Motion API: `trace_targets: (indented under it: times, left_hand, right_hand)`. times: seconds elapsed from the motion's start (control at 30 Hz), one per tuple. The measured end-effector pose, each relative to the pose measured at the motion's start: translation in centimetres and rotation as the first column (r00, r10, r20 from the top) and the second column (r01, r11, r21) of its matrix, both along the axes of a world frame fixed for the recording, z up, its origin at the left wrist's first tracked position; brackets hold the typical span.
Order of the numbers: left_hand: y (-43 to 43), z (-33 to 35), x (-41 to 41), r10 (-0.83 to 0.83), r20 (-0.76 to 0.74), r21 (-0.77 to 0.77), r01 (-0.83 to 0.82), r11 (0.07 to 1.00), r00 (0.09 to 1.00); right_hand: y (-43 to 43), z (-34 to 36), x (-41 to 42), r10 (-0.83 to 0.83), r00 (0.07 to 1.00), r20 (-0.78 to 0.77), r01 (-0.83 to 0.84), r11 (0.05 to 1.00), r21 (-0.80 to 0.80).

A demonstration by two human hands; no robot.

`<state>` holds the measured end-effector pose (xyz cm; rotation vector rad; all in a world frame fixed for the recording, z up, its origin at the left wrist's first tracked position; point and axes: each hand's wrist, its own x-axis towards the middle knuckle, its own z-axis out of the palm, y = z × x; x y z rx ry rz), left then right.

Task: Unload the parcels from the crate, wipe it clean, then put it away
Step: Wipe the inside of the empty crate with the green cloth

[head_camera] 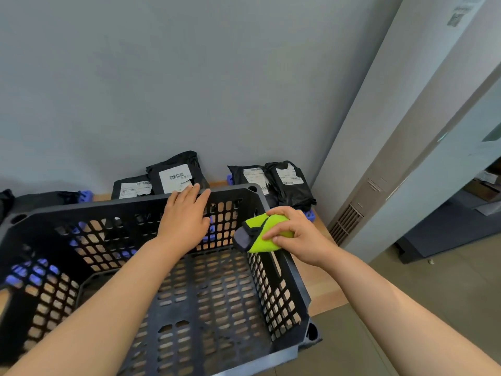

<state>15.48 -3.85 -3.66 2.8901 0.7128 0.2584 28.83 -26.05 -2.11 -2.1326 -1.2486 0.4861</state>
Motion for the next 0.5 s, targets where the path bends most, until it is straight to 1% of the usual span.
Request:
trace_targets:
  times: [0.2,0.33,0.43,0.5]
  left_hand:
    - [0.4,-0.5,0.1,0.009,0.023,0.011,-0.010,1.000,1.000]
    - [0.3,-0.8,0.1,0.020,0.015,-0.011,-0.020,1.000,1.000]
    - [0.1,-0.7,0.3,0.051,0.010,-0.052,-0.050,0.997,0.999]
    - [-0.4,-0.2,0.4,0.061,0.009,-0.145,-0.059,0.988,0.998]
  right_hand:
    - [3.8,-0.1,3.0,0.014,0.999,0.050,-0.015,1.000,0.017]
    - [5.6,-0.5,4.2,-0.015,0.996,0.087,0.009,0.998,0.064]
    - [6.6,-0.5,4.9,-0.016,0.994,0.104,0.008,0.998,0.068]
    - [7.0,0.1,5.4,-0.035,0.997,0.071,0.030,0.997,0.070]
